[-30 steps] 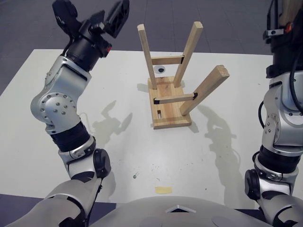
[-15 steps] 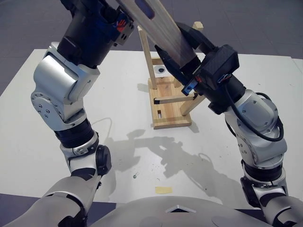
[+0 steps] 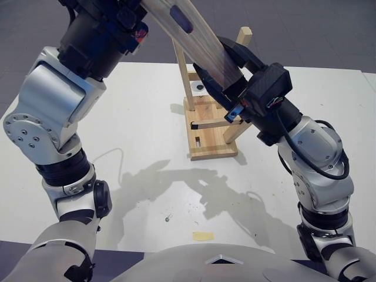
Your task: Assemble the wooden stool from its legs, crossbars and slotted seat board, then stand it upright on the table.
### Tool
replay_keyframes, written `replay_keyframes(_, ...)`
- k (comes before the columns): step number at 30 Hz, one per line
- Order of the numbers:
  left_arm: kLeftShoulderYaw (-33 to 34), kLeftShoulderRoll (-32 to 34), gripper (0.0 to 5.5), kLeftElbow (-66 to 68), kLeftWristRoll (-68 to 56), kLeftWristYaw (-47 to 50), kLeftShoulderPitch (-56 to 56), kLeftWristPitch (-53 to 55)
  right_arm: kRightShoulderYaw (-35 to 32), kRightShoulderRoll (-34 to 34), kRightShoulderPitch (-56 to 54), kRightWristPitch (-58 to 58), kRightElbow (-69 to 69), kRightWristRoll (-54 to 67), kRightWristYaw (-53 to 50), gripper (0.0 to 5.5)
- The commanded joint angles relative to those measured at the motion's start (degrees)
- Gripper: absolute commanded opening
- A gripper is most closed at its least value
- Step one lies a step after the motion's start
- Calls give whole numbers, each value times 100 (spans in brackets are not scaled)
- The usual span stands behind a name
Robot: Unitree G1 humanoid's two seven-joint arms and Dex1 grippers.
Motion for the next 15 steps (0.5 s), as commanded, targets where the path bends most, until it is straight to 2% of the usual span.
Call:
replay_keyframes(1,22,229,224,-55,259,-144,58,-99,-80,34,115,153,-79,-33,-26,204)
replay_keyframes(8,-18,456,110,11,977,-403,-31,-160,-92,56,182,207,-86,-52,-33,204)
replay_keyframes(14,141,448,108,132,695,-423,-70,-225,-97,134,182,211,-51,-25,-50,204)
replay_keyframes(15,168,422,107,154,582,-399,-107,-258,-81,143,197,229,-42,-45,-64,240)
